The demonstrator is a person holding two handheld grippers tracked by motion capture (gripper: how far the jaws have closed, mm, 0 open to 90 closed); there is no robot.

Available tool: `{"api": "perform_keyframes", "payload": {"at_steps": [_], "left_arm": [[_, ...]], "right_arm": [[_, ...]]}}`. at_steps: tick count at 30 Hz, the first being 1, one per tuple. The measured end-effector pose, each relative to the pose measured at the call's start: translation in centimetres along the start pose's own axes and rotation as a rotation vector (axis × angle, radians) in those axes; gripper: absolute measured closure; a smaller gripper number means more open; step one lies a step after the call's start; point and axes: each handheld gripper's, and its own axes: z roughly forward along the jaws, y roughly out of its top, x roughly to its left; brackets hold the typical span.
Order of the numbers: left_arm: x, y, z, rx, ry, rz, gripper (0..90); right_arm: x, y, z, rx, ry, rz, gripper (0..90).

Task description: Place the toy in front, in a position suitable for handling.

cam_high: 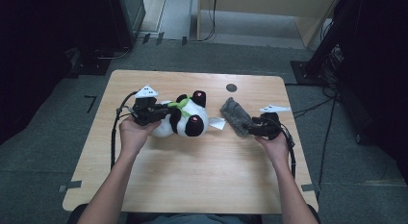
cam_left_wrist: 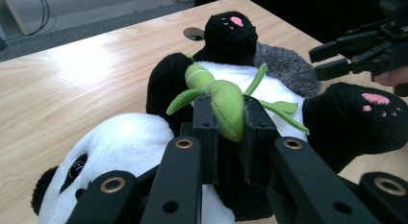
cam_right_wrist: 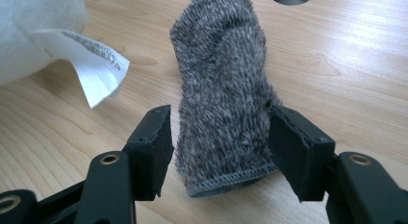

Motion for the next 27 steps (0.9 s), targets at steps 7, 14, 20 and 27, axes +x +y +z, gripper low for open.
{"api": "perform_keyframes", "payload": {"at_steps": [7, 14, 20, 27], "left_arm": [[-1.6, -0.5, 0.3, 0.026, -0.038, 0.004, 79.7], [-3.5, -0.9, 0.3, 0.036, -0.06, 0.03, 79.6], [-4.5, -1.7, 0.5, 0.046, -0.078, 0.023, 79.7], [-6.2, -2.3, 1.2, 0.056, -0.093, 0.038, 79.3]], "right_arm": [[0.2, 0.4, 0.2, -0.016, 0.01, 0.006, 41.6], [0.0, 0.7, 0.2, -0.038, -0.002, 0.005, 42.6], [0.3, 0.9, 0.5, -0.046, -0.011, 0.002, 43.3], [0.3, 1.5, 1.1, -0.041, -0.054, -0.02, 46.6]]}}
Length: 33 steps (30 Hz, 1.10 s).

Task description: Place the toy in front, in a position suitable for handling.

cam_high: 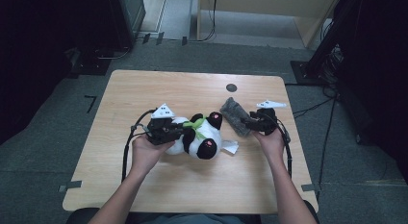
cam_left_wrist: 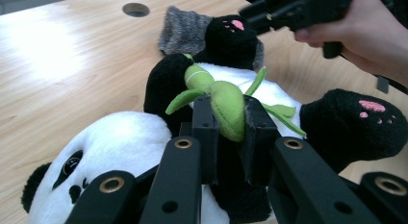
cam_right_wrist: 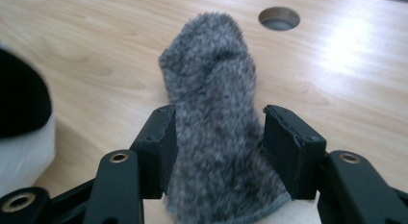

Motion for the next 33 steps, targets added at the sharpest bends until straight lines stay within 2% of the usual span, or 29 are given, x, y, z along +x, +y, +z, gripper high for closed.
{"api": "perform_keyframes", "payload": {"at_steps": [5, 8, 11, 15, 19, 24, 29, 33], "left_arm": [[-0.2, -0.5, 0.4, 0.016, -0.004, 0.013, 77.8], [-0.1, -0.8, 0.6, 0.013, -0.012, 0.015, 75.6], [-0.1, -0.8, 0.4, -0.001, -0.019, 0.015, 67.7], [0.0, -1.0, 0.3, -0.001, 0.004, 0.034, 54.3], [0.3, -1.3, 0.2, -0.009, -0.012, 0.036, 43.1], [0.8, -1.4, -0.1, -0.025, -0.031, 0.027, 37.4], [1.2, -1.5, -0.6, -0.054, -0.051, 0.047, 33.1], [1.5, -1.6, -1.2, -0.069, -0.057, 0.043, 33.5]], "right_arm": [[-0.5, 1.0, 1.3, -0.004, -0.005, 0.016, 47.5], [-0.7, 1.2, 2.6, 0.022, -0.005, 0.018, 49.6], [-0.9, 1.2, 3.3, 0.038, -0.014, 0.016, 50.6], [-1.3, 1.0, 3.6, 0.061, -0.015, 0.025, 52.5], [-1.7, 0.7, 3.9, 0.077, -0.002, 0.04, 56.1], [-2.1, 0.3, 4.3, 0.106, 0.016, 0.046, 63.1], [-2.5, 0.1, 4.4, 0.122, 0.029, 0.062, 72.3], [-2.3, 0.3, 4.1, 0.129, 0.019, 0.06, 76.4]]}}
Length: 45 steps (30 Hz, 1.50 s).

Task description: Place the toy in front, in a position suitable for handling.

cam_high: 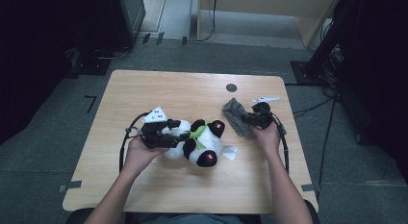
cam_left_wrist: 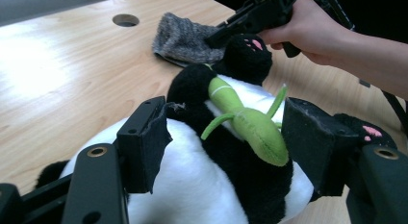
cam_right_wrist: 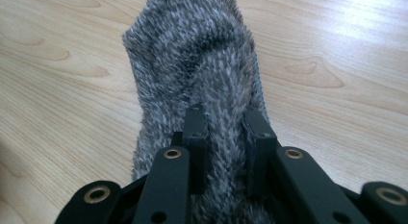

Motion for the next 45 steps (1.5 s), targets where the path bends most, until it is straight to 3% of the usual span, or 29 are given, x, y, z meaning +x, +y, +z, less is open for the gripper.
{"api": "perform_keyframes", "payload": {"at_steps": [4, 17, 25, 30, 34, 45], "left_arm": [[0.6, -0.1, -0.7, -0.025, -0.005, 0.001, 32.8], [2.1, -2.0, -2.3, -0.044, 0.027, -0.027, 30.6], [2.4, -3.5, -2.6, -0.013, 0.055, -0.027, 29.9], [2.9, -4.4, -2.9, -0.016, 0.07, -0.039, 29.0], [2.9, -5.0, -3.0, -0.011, 0.067, -0.04, 28.8], [2.9, -6.0, -2.6, 0.021, 0.047, -0.048, 26.9]], "right_arm": [[0.3, 0.3, -0.5, 0.004, -0.015, -0.021, 77.7], [1.5, 1.2, -2.9, -0.012, 0.01, 0.001, 77.7], [2.1, 1.7, -4.8, -0.02, 0.025, -0.008, 77.9], [2.9, 2.2, -5.9, -0.015, -0.002, -0.046, 77.6], [3.9, 2.7, -6.7, -0.027, 0.042, -0.05, 77.6], [6.7, 4.4, -7.9, -0.032, 0.093, -0.089, 77.6]]}}
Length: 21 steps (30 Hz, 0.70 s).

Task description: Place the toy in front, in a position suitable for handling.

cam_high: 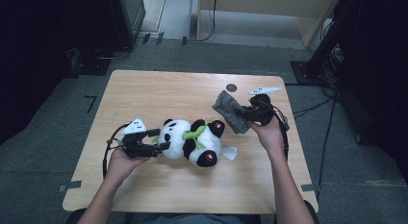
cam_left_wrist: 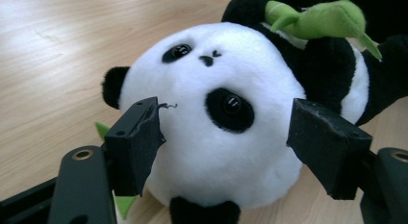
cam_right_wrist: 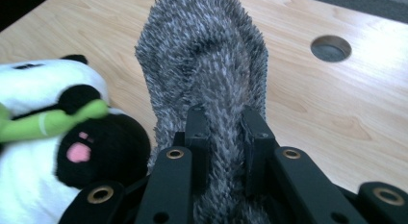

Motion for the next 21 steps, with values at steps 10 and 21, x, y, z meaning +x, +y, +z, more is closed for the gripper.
{"api": "perform_keyframes", "payload": {"at_steps": [10, 21], "left_arm": [[-1.3, -0.8, 2.0, 0.048, 0.089, 0.034, 13.6], [-1.4, -0.8, 2.0, 0.058, 0.121, -0.024, 35.4]], "right_arm": [[2.1, 1.7, 0.1, 0.01, 0.026, -0.058, 77.6], [3.0, 2.8, 0.2, 0.001, 0.041, -0.075, 77.7]]}}
